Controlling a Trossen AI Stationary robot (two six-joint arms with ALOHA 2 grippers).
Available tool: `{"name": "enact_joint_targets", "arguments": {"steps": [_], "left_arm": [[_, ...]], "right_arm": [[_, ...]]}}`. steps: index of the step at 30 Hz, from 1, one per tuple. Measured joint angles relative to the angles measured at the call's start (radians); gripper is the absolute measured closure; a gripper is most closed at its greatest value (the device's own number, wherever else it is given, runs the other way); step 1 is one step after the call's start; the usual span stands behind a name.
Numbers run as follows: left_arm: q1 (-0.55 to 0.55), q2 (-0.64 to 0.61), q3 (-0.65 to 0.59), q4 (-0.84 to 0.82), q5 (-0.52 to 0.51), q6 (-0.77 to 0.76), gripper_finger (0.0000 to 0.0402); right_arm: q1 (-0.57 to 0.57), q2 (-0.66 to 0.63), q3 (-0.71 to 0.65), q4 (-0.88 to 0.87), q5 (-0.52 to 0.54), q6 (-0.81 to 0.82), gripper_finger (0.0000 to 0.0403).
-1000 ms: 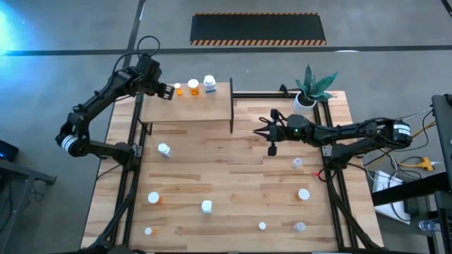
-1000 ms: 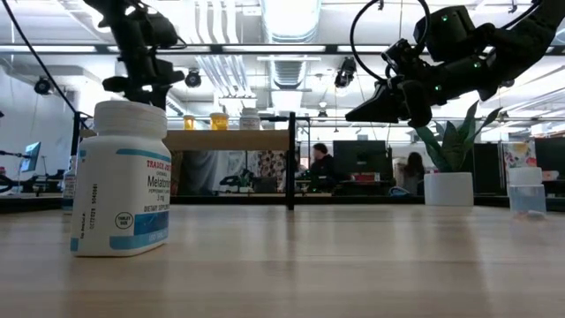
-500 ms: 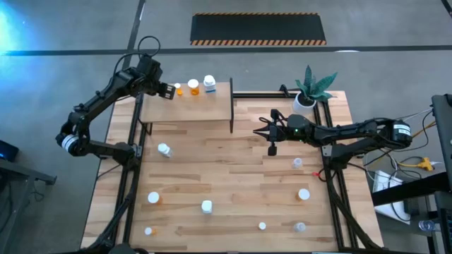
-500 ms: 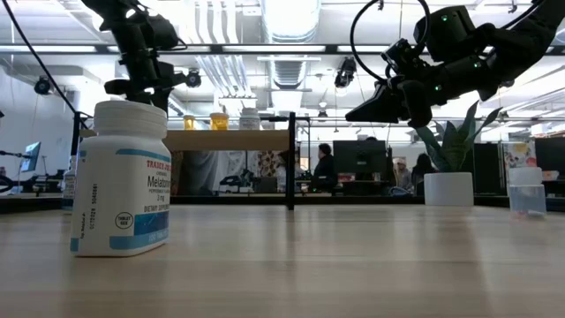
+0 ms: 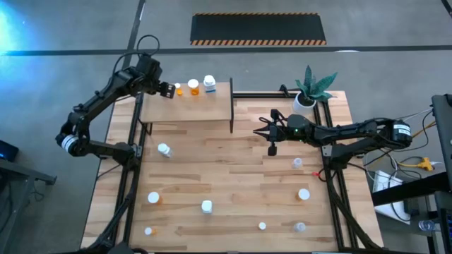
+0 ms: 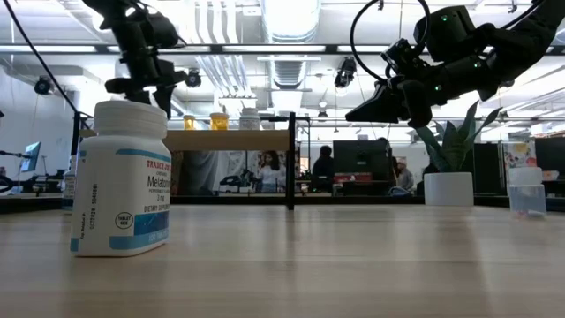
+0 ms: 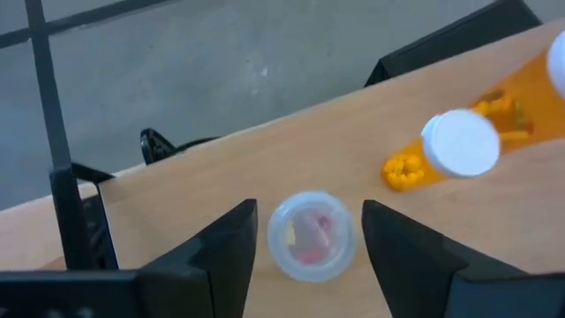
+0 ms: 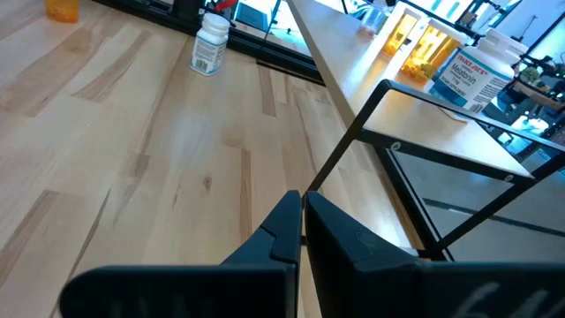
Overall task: Pick and place medicine bottles onto shelf by color
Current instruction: Put the middle transparent pill bottle on the shelf, then put the top transparent pill bottle aligned with the other transparent pill bottle on the shelf
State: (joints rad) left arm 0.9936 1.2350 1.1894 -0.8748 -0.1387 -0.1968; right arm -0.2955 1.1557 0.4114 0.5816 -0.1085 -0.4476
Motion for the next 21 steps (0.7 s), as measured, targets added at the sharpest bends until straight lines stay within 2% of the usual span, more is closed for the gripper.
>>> {"name": "enact_joint_targets", "arguments": {"steps": [9, 15, 21], "left_arm": [[0.0, -0.059, 0.031, -0.025, -0.022, 0.052, 0.0187], [-0.003, -0.137, 0.089, -0.13, -0.037, 0.081, 0.0184], [-0.068, -0.243, 0.092, -0.246, 0.009, 0.099, 0.0185]], "right_arm": [[0.0, 0.0, 0.0, 0.0, 0.0, 0.001, 0.0394], [0.0, 0.0, -0.003, -0.001, 0.0, 0.0, 0.0394], [0.0, 0.0, -0.005, 0.0, 0.0, -0.001, 0.0394]]}}
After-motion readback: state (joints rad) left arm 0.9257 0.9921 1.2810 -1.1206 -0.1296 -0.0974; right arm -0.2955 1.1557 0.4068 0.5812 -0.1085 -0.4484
